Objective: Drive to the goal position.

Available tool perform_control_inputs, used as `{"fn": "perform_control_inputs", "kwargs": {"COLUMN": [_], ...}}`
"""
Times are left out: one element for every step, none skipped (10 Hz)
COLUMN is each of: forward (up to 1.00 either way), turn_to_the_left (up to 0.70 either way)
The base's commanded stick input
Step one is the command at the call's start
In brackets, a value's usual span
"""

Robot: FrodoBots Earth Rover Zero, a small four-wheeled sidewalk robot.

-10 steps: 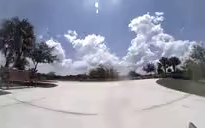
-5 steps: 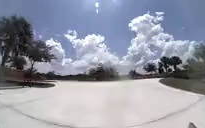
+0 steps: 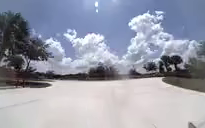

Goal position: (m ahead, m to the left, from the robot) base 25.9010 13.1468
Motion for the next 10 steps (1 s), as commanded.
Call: {"fn": "perform_control_inputs", "kwargs": {"forward": [0.85, 0.85, 0.85, 0.85, 0.85, 0.85, 0.85, 0.85, 0.85, 0.85], "turn_to_the_left": [-0.01, -0.01, -0.01, -0.01, -0.01, -0.01, -0.01, -0.01, -0.01, -0.01]}}
